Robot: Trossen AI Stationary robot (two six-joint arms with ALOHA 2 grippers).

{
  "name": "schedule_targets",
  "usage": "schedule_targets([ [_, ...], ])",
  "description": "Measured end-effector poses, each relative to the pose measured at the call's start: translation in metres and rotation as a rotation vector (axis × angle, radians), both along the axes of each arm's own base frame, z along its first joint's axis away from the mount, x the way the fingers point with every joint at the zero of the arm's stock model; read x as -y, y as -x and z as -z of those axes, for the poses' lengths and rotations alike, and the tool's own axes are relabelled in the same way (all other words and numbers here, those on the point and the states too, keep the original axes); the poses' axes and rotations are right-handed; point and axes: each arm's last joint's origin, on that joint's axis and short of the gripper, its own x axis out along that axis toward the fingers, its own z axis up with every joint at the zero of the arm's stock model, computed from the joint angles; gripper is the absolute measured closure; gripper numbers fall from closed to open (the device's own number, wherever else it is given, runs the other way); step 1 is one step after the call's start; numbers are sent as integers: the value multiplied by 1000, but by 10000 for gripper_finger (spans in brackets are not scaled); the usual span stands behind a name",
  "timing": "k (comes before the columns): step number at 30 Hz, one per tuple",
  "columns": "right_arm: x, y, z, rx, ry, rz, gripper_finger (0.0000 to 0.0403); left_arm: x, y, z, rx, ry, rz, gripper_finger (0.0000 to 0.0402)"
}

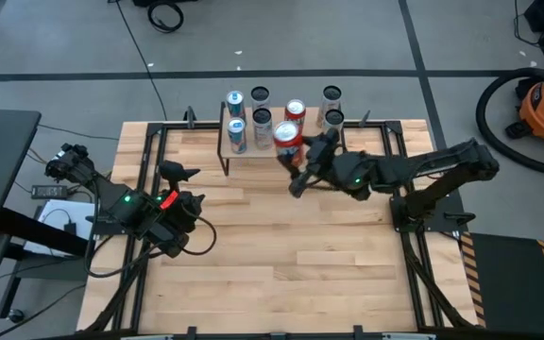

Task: Place canned beverage on shelf
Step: Put the orange soda can on the shelf

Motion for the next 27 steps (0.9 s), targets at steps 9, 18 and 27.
schedule_targets([
  [9,-12,23,-14,1,50,62,89,0,0,0,0,0,0,24],
  [18,-47,48,3,-33,8,187,89,0,0,0,0,0,0,24],
  [27,-82,41,56,-20,-13,279,89,0,0,0,0,0,0,24],
])
